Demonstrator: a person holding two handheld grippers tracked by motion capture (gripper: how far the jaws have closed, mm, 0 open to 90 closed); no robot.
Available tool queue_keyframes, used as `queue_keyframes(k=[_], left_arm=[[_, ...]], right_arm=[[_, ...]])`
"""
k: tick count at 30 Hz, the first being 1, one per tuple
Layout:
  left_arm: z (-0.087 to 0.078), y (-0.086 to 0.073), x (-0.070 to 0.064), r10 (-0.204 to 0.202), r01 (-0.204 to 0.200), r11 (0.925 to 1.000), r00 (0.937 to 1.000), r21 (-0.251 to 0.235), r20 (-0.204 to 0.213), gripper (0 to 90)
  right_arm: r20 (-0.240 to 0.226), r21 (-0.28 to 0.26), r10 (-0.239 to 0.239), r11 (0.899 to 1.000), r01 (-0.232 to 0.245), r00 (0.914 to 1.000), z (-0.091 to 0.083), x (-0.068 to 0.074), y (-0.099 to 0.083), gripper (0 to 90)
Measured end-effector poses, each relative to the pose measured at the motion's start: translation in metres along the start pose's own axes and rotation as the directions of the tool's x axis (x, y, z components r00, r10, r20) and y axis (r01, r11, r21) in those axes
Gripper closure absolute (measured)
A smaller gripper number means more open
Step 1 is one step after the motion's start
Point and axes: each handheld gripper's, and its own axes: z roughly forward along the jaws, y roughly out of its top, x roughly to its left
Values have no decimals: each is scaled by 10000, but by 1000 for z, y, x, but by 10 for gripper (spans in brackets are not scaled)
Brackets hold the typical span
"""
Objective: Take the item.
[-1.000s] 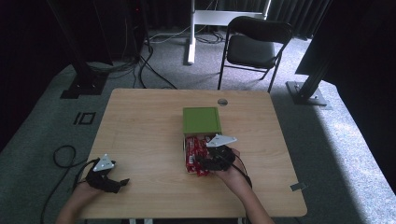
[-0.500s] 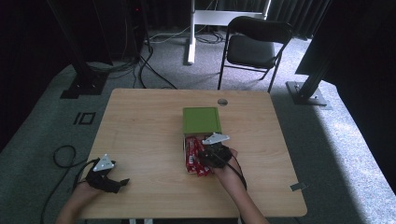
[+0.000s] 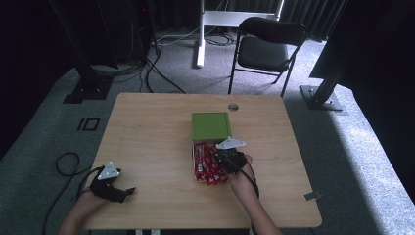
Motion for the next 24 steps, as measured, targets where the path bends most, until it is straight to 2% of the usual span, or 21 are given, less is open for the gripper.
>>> queue_keyframes(k=[13,19,24], left_arm=[[0,0,0,-14,14,10000,10000,-14,-1,15],[0,0,0,-13,13,10000,10000,-16,-4,15],[0,0,0,-31,31,10000,10000,-27,-5,15]], right_arm=[[-312,-482,-43,9988,28,9995,-25,-5,3,834],[-650,-894,97,9959,-155,9978,-42,-6,2,834],[-853,-1164,36,9931,-136,9963,-59,-5,1,834]])
